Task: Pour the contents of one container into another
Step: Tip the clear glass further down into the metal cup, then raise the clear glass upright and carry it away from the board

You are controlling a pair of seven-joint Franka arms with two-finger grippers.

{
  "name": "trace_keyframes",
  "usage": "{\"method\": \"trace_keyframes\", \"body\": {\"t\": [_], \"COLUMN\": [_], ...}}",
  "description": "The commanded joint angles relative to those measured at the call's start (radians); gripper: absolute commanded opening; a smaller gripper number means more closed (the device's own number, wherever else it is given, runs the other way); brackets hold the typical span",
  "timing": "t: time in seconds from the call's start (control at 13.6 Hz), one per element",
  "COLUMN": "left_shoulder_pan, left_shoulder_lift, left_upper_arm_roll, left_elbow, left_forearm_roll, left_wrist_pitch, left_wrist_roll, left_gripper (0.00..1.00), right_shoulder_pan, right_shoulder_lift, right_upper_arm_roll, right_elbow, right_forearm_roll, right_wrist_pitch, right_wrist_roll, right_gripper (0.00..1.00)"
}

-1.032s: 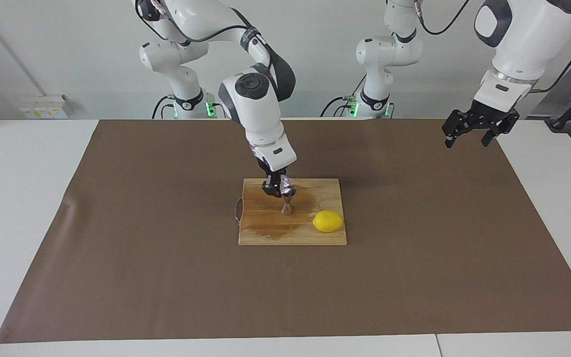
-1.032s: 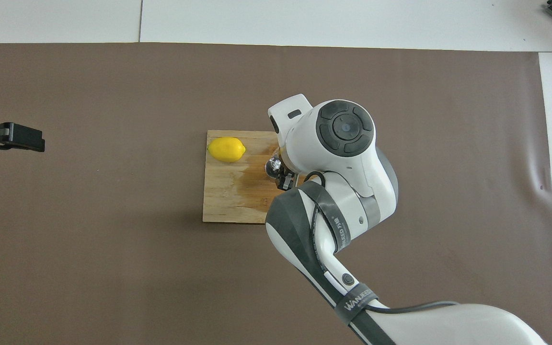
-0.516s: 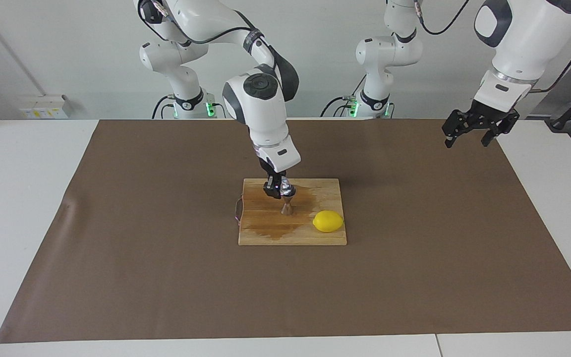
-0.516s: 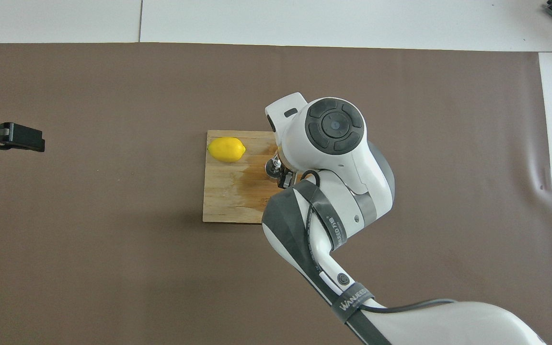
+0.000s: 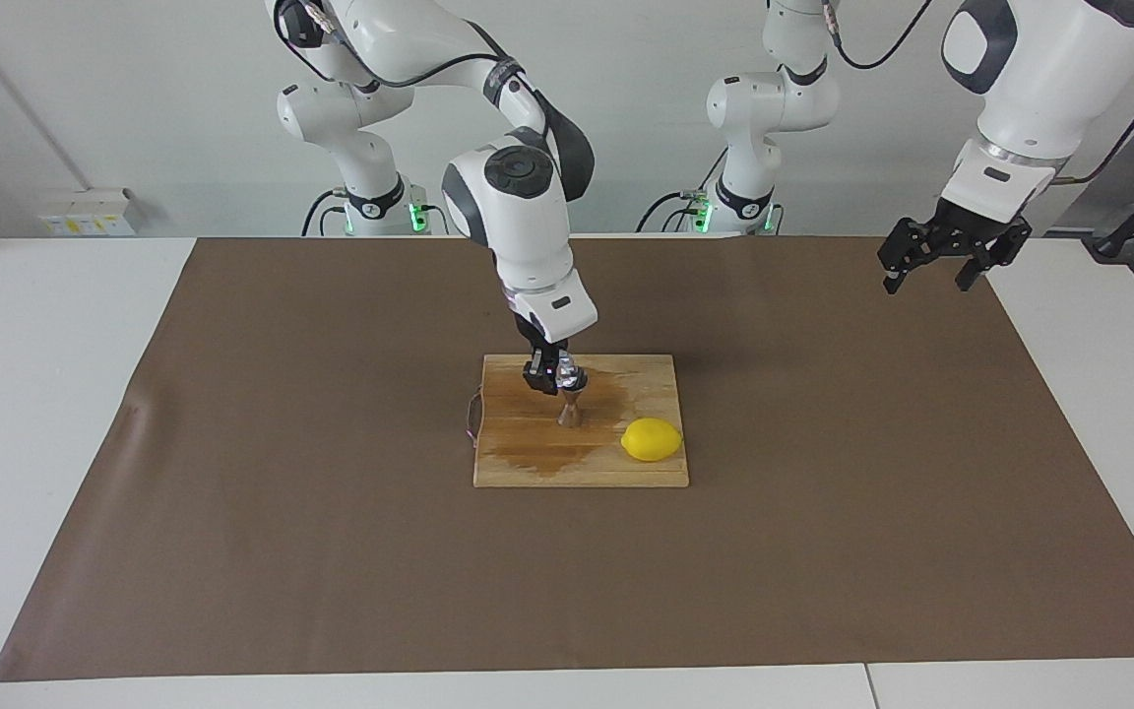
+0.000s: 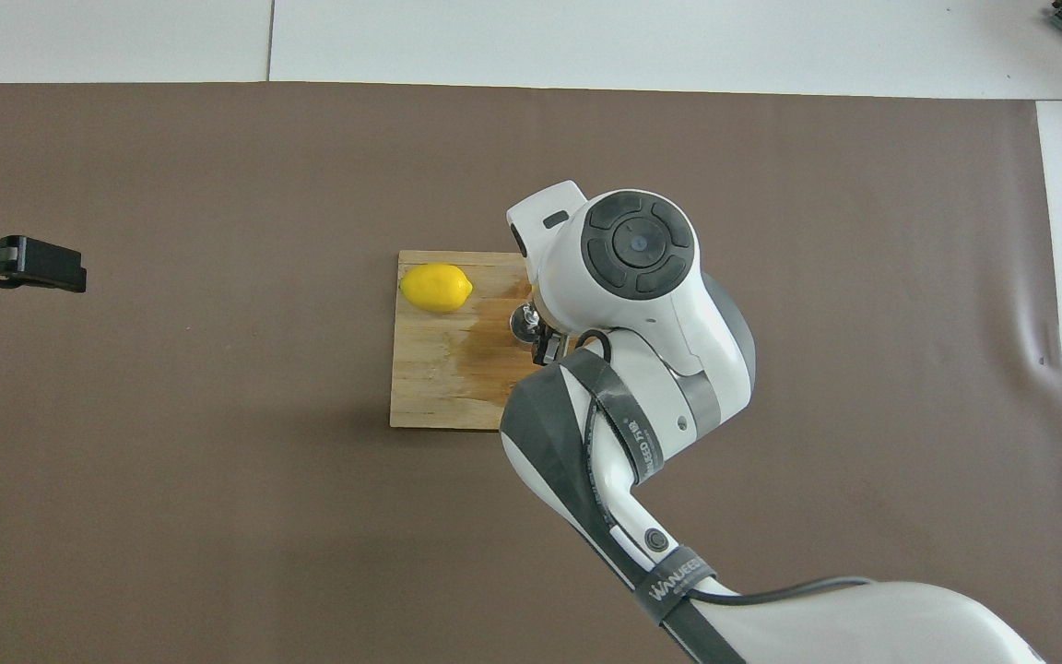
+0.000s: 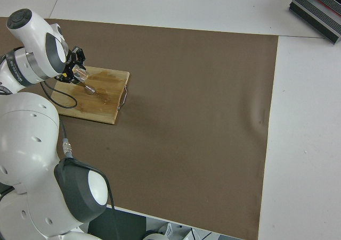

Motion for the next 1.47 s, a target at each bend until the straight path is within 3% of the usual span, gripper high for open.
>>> {"method": "trace_keyframes", "body": {"t": [0.0,0.96,1.25,1.4], "left_shoulder_pan": [0.003,0.003,0.003,0.003], "left_shoulder_lift": [-0.016,-0.016,-0.016,-0.016], "left_upper_arm_roll": [-0.001,-0.001,-0.001,-0.001], "left_elbow": [-0.014,-0.014,-0.014,-0.014], "left_forearm_roll": [0.008,0.008,0.008,0.008], "left_wrist_pitch": [-0.007,-0.007,-0.007,-0.007], "left_wrist_roll": [-0.009,-0.009,-0.009,-0.009], "left_gripper": [1.0,1.0,1.0,1.0], "right_shoulder_pan": [0.012,-0.008,-0.054,-0.103], "right_shoulder_lift": [0.015,0.007,-0.017,-0.043], "right_upper_arm_roll": [0.002,0.0,0.002,0.0], "right_elbow": [0.03,0.044,0.03,0.01], "right_forearm_roll": [-0.049,-0.017,0.134,0.312], "right_wrist_pitch": [-0.025,-0.03,-0.016,0.016], "right_wrist_roll": [0.037,0.05,0.024,-0.107], "right_gripper": [0.0,0.0,0.0,0.0]}}
